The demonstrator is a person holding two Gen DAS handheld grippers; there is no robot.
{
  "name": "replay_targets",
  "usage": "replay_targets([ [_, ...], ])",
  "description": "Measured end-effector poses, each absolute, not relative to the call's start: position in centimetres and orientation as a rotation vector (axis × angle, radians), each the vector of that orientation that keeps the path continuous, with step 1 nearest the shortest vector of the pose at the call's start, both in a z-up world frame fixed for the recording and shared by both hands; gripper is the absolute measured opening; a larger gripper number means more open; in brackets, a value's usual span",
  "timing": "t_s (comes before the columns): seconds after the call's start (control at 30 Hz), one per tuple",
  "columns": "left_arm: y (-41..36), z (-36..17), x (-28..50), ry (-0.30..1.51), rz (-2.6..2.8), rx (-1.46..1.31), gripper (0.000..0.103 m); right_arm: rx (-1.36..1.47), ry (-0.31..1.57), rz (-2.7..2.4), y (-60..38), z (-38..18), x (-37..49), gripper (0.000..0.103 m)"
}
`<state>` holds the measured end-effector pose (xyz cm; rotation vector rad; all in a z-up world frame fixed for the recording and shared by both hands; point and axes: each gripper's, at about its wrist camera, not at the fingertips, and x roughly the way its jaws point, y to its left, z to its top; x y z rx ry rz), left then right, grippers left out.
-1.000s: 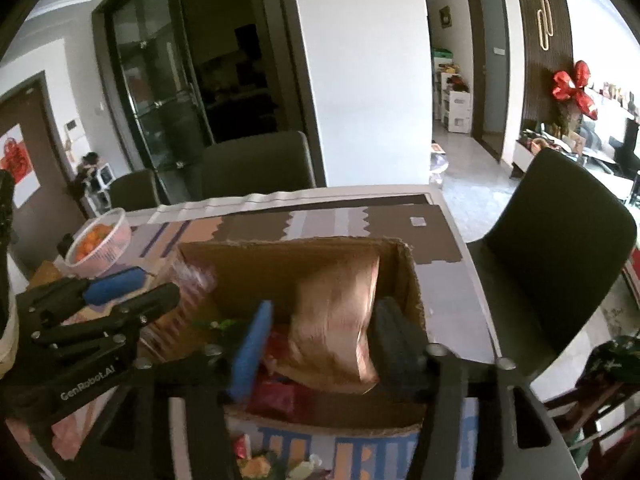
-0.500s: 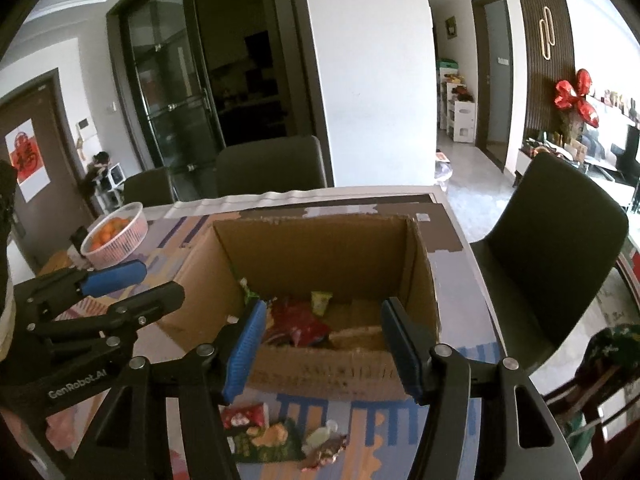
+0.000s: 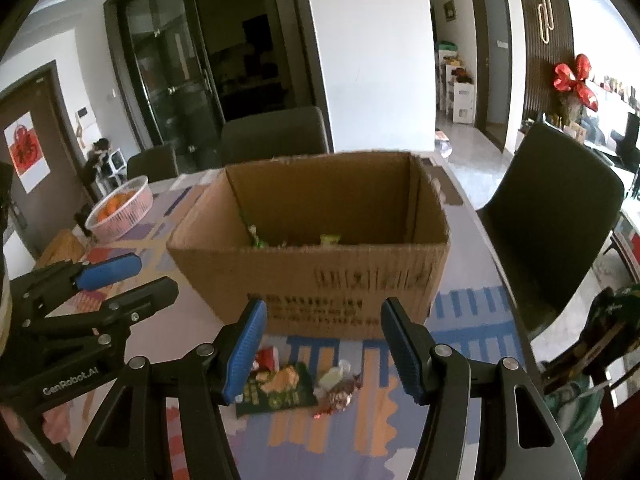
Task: Organize snacks
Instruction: 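Move both open tools back from the box to the remaining snacks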
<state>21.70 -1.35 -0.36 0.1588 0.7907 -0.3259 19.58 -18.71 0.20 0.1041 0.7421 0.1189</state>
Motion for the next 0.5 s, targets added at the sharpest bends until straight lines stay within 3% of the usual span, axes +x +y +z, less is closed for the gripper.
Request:
replay_targets([
  [0.5, -1.4, -6.1, 21.0, 0.905, -0.347, 0.209, 0.052, 0.086, 0.879, 0.122, -17.9, -5.3, 18.7, 0.060],
])
